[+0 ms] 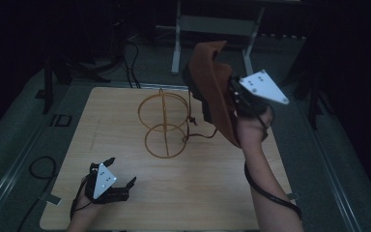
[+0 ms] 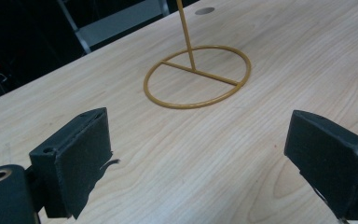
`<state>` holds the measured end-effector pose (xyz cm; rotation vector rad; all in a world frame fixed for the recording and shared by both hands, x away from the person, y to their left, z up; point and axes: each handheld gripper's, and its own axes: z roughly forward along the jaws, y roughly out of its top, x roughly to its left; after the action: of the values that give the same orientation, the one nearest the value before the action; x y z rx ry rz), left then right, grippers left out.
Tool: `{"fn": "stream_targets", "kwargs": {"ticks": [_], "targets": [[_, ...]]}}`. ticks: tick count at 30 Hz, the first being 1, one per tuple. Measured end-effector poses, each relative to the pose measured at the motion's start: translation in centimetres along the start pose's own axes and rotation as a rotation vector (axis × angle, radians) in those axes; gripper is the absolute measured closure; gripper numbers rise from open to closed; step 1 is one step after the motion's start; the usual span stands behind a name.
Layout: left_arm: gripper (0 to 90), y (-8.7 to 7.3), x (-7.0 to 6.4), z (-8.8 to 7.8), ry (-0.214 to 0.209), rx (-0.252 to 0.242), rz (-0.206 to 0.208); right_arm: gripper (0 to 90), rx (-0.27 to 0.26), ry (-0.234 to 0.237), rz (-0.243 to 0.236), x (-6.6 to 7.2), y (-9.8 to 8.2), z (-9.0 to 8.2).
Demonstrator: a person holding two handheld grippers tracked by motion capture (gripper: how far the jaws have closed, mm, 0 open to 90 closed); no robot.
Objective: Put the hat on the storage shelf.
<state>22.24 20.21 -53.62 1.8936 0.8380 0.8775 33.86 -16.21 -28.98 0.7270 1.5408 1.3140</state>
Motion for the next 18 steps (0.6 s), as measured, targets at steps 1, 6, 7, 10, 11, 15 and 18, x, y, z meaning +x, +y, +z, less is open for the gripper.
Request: {"fn": "stream_targets", "kwargs": {"ticks": [1, 6, 7, 10, 11, 15, 18], "targets": [[7.8, -0.1, 0.0, -0.1, 0.006, 0.0, 0.0, 90.0, 0.004, 0.002, -0.009, 0.5, 0.3, 0.7], [7.8, -0.5, 0.4, -0.3, 0.014, -0.006, -0.013, 90.0, 0.034, -0.01, -0.077, 3.7, 1.6, 4.1], [7.8, -0.6, 0.5, -0.3, 0.013, -0.006, -0.019, 90.0, 0.043, -0.008, -0.102, 4.6, 1.8, 4.8], [7.8, -0.7, 0.7, -0.4, 0.014, -0.012, -0.028, 90.0, 0.082, 0.026, -0.182, 7.5, 2.0, 6.5], [7.8, -0.8, 0.8, -0.4, 0.014, -0.014, -0.031, 90.0, 0.093, 0.04, -0.209, 8.5, 1.9, 6.9], [7.8, -0.9, 0.9, -0.6, 0.017, -0.019, -0.037, 90.0, 0.15, 0.118, -0.313, 12.0, 1.1, 8.1], [7.8, -1.0, 1.0, -0.7, 0.018, -0.019, -0.041, 90.0, 0.182, 0.196, -0.334, 13.5, 0.3, 8.3]]}}
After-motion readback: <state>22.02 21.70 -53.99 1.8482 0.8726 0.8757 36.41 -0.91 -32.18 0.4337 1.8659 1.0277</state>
